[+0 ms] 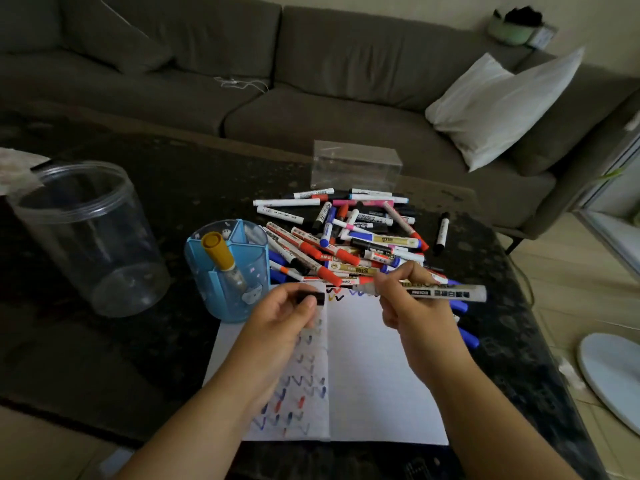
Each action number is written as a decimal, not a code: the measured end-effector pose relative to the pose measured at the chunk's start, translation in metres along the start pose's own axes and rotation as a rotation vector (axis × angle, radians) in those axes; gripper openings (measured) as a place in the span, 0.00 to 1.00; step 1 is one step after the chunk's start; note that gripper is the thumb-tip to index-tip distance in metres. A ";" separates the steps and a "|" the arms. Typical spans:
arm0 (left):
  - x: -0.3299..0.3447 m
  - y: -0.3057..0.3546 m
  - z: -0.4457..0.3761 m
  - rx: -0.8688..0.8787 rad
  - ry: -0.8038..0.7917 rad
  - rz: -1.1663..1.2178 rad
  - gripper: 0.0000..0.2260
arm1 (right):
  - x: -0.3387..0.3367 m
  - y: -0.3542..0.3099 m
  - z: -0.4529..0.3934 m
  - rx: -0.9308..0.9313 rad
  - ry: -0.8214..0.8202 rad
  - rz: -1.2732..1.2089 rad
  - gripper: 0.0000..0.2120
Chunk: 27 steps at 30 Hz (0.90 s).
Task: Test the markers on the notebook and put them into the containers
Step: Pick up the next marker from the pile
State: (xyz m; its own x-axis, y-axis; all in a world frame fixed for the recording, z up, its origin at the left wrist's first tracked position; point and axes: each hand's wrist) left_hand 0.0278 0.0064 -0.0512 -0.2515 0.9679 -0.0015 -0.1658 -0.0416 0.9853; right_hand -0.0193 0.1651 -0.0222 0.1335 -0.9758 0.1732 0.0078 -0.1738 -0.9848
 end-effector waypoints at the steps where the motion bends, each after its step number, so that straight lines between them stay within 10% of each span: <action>1: -0.001 0.006 0.007 -0.014 -0.017 0.058 0.08 | 0.001 -0.008 0.009 -0.024 -0.024 -0.029 0.10; 16: -0.007 0.061 0.095 0.158 -0.132 -0.059 0.08 | 0.021 -0.064 0.089 -0.167 -0.133 -0.030 0.19; 27: -0.015 0.082 0.126 0.472 -0.190 -0.593 0.06 | 0.032 -0.075 0.108 -0.126 -0.069 -0.068 0.18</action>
State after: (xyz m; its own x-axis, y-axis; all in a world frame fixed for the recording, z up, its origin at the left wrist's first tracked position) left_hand 0.1383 0.0196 0.0508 -0.0733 0.8233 -0.5629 0.2128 0.5643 0.7977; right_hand 0.0911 0.1608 0.0557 0.2052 -0.9504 0.2338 -0.1050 -0.2589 -0.9602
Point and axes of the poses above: each hand's wrist, its own z-axis away from the middle knuckle, its own x-axis out of the palm, y = z × x, and after that the axes turned 9 degrees about -z, right-handed
